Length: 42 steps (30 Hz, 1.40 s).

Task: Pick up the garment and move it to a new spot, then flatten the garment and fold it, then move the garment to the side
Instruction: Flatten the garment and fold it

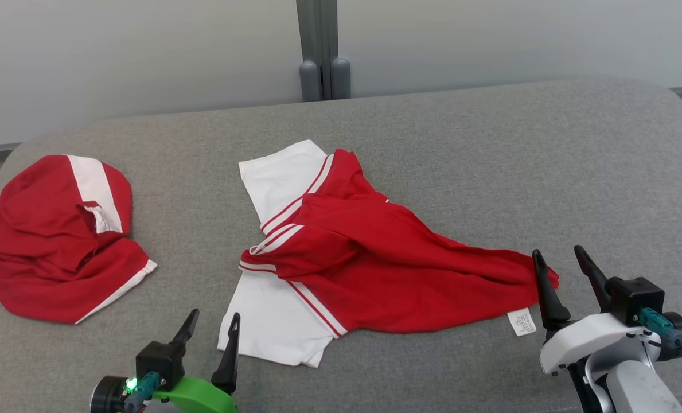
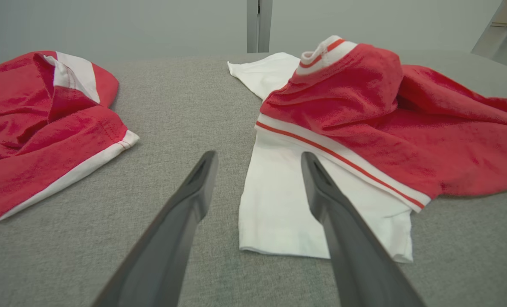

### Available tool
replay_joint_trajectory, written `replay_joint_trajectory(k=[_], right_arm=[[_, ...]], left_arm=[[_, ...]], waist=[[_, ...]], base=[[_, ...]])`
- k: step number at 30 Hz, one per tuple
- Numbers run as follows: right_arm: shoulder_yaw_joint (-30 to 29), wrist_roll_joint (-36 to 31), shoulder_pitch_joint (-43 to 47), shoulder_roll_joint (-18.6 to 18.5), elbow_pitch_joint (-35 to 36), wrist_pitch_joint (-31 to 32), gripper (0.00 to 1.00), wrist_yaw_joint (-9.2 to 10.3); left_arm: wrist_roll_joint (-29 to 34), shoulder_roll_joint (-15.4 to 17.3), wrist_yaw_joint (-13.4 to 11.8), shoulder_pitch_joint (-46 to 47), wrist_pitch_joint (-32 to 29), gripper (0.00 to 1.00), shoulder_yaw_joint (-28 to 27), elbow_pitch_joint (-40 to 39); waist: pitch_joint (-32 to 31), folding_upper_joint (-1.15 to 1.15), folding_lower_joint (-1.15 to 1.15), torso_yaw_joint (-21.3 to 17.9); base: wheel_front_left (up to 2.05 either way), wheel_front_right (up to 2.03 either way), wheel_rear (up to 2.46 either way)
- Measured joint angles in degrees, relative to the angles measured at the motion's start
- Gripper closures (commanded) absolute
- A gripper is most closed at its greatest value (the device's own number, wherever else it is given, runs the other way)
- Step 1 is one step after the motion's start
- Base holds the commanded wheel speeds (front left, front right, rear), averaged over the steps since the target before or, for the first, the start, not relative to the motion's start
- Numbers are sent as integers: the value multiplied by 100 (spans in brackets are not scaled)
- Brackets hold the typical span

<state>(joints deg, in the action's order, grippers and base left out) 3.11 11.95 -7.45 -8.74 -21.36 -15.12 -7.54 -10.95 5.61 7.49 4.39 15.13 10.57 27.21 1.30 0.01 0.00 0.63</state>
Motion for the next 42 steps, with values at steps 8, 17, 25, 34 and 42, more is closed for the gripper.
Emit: replay_joint_trajectory(k=[8, 17, 25, 34, 42], right_arm=[[-19, -8, -508, -110, -993, 0, 0, 1], [-69, -9, -825, -81, -1911, 0, 0, 0], [-93, 163, -1122, -18, -2454, 0, 0, 0], [164, 552, -1326, 49, -2763, 0, 100, 0], [498, 670, -1190, -32, -1934, 0, 100, 1]], left_arm=[[-225, 66, 0, 408, 0, 0, 230, 732], [-368, 75, 0, 584, 0, 0, 430, 1222], [-554, 58, 0, 714, 14, 0, 595, 1477], [-897, 1, -1, 857, 15, 100, 1021, 1485], [-993, 76, 0, 846, 1, 100, 1022, 620]], waist=[[383, 0, 0, -34], [632, 0, 0, -55], [721, 0, 0, -30], [720, 0, 0, -20], [576, 0, 0, -49]], base=[[0, 0, 0], [0, 0, 0], [0, 0, 0], [0, 0, 0], [0, 0, 0]])
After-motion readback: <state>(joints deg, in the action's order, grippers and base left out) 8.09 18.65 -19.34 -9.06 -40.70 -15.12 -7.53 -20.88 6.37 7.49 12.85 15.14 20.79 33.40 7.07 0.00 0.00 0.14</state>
